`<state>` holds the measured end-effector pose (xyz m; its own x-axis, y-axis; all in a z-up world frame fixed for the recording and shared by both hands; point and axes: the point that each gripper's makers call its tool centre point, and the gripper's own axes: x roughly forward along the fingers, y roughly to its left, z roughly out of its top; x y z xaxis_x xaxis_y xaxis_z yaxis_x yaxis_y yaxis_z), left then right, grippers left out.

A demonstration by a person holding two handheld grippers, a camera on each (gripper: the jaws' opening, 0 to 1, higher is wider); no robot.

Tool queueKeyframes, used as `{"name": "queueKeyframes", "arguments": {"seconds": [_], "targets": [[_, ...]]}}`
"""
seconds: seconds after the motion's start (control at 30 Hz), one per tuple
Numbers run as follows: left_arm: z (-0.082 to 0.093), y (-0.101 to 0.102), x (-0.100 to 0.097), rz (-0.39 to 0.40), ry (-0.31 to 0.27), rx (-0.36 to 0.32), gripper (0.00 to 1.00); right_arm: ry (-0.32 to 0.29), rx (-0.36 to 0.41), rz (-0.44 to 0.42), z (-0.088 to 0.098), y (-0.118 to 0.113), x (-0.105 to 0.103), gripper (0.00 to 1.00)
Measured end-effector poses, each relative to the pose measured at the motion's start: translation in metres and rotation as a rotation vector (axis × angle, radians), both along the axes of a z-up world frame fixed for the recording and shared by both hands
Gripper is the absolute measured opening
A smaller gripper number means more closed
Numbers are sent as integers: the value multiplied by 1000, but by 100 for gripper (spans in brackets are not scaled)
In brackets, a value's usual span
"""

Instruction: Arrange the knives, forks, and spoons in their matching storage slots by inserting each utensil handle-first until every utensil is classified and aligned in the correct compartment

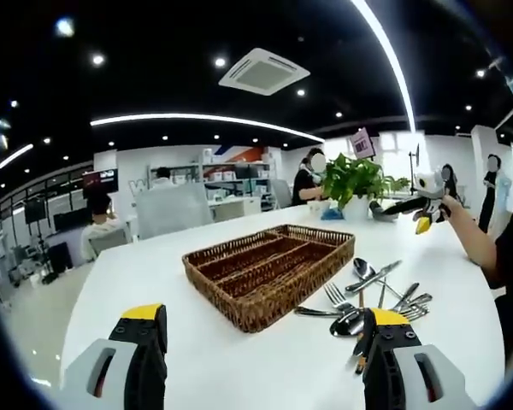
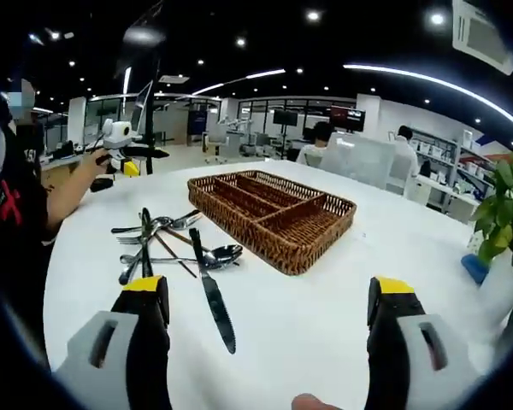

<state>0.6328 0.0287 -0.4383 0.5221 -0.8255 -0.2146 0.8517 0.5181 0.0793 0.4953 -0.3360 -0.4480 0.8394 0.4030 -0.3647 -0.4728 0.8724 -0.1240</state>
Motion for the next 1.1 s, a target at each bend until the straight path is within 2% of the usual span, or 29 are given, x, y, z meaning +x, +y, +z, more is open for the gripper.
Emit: {"name": "queueKeyframes", "arguments": {"seconds": [0.3,0.8,1.1], "targets": [[-8,-2,1,-1,11,16,100,9,-3,12,-3,3,1,99],[-2,-6,-14,-2,2,5,100,17,5,8,-5,3,3,99],[1,-7,-15,-3,0,-3,100,21,3,6,-6,2,3,99]]}}
